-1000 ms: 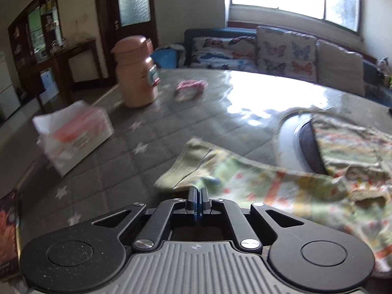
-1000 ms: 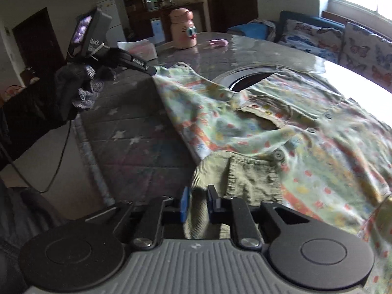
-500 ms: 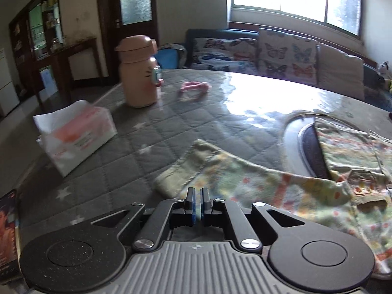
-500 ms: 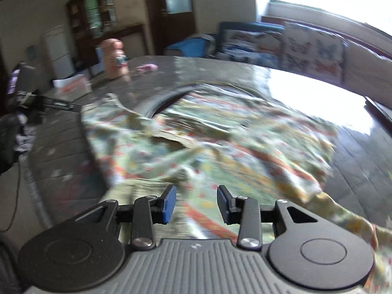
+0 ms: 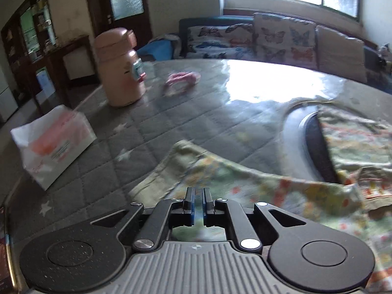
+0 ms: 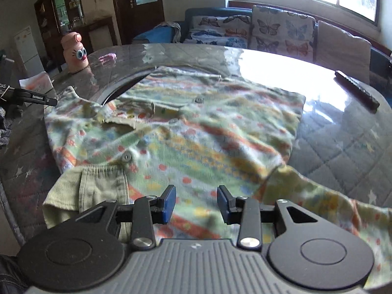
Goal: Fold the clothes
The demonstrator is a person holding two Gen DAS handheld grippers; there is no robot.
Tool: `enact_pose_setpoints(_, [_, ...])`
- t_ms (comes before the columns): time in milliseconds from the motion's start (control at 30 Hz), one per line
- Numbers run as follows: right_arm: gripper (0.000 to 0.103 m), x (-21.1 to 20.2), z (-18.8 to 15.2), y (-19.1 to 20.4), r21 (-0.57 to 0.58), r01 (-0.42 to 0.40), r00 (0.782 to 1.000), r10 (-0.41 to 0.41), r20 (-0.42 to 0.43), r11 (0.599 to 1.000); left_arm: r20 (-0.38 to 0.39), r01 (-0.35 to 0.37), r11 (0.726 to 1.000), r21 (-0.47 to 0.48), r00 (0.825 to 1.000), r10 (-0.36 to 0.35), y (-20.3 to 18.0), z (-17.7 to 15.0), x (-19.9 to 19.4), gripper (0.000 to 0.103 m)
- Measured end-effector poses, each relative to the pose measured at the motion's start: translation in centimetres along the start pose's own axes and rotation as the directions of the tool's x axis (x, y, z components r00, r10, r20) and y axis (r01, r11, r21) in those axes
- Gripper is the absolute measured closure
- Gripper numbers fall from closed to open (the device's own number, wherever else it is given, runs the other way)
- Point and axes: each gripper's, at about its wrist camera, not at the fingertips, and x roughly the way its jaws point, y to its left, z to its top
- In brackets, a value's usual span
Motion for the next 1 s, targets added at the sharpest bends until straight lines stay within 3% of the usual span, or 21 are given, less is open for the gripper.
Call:
enact_pose_setpoints(167, [0.066, 1.7, 1.7, -0.5, 0.01, 0.007, 1.0, -0.007, 0.023, 1.0, 0.03, 0.155, 0.982, 0.108, 0.987, -0.159, -5.5, 0.6, -1.4, 0.095])
enact_pose_setpoints(433, [0.066, 3.9, 3.8, -2.0, 0.033, 0.027, 0.999, -0.029, 0.043, 0.999, -0.038, 0.375, 0.889, 0.263, 0.925, -0.379, -13.9, -0.5, -1.8, 0.095])
enact_pose_setpoints(567, [0.066, 5.1, 3.8, -3.1, 0.056, 0.048, 0.999, -0.049, 0.016, 0.997, -0.086, 0.43, 0.85, 0.305, 0.901, -0.425, -16.0, -1.8, -2.0, 0.095])
enact_pose_setpoints(1000, [0.066, 7.6, 6.1, -6.6, 0.083, 0.116, 0.992, -0.119, 0.032, 0.99, -0.119, 0.496, 0.764, 0.412, 0.861, -0.495, -18.0, -3.6, -3.4, 0.096])
